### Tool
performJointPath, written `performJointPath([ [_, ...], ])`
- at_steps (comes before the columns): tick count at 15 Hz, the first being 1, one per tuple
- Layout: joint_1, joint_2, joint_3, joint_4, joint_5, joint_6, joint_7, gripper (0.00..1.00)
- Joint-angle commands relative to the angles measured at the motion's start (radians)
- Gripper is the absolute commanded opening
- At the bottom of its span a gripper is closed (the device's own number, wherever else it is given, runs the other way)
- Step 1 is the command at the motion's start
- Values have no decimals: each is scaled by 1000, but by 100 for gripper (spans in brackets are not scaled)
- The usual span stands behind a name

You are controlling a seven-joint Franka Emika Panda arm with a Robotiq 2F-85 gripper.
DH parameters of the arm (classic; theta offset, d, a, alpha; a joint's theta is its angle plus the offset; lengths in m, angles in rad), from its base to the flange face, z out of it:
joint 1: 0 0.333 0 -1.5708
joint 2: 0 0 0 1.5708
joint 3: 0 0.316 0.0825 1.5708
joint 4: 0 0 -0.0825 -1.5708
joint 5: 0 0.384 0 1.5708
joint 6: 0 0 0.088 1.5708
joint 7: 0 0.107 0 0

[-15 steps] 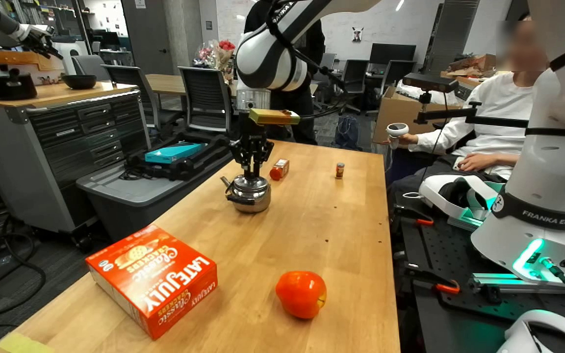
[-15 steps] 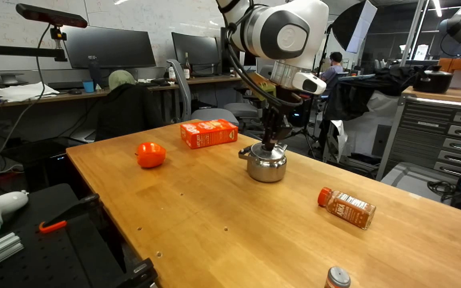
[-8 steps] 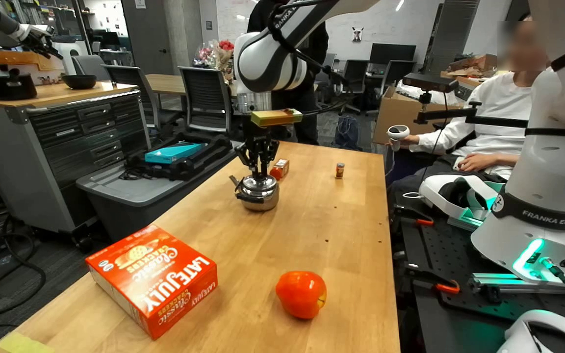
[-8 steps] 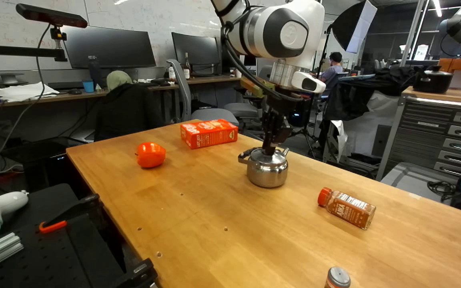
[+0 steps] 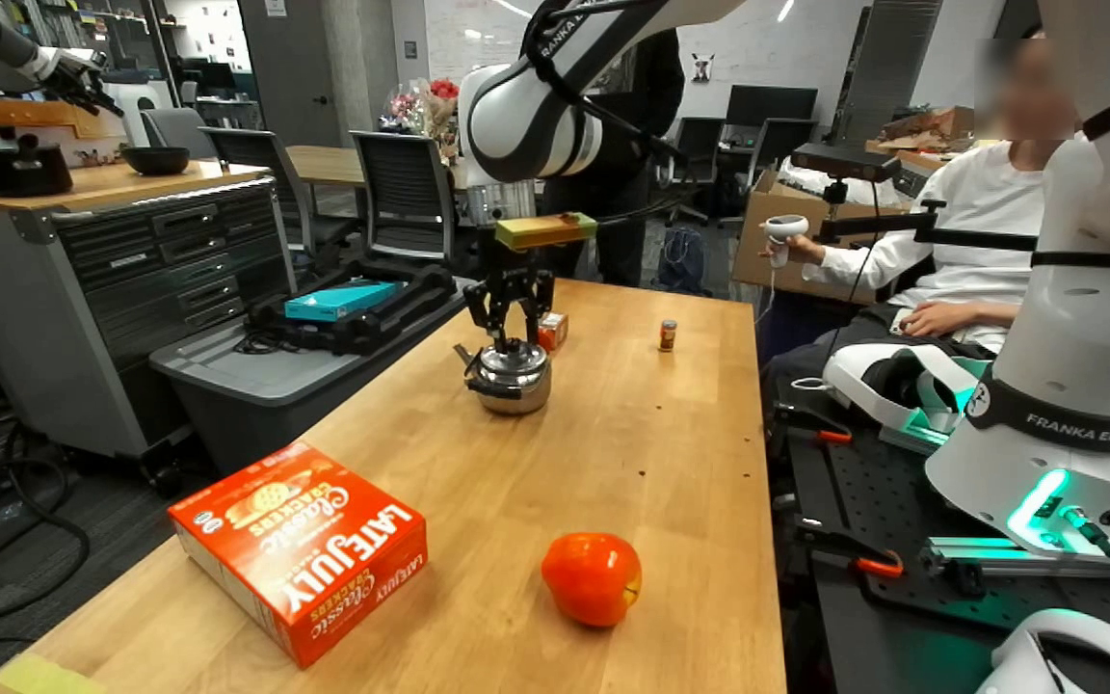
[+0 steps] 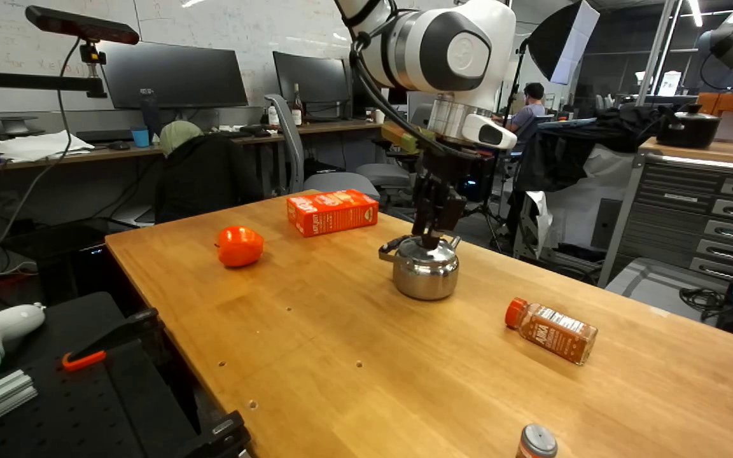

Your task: Put the lid on the metal tea pot

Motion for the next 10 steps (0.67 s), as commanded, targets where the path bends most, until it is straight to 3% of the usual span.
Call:
performJointPath([
  [1, 8, -38, 5, 11, 13, -78, 1, 91],
  [2, 9, -56, 11, 6, 17, -98, -4, 98],
  [3, 10, -70, 16, 3, 17, -114, -8, 100],
  [10, 67, -222, 24, -44, -63, -254, -14, 100],
])
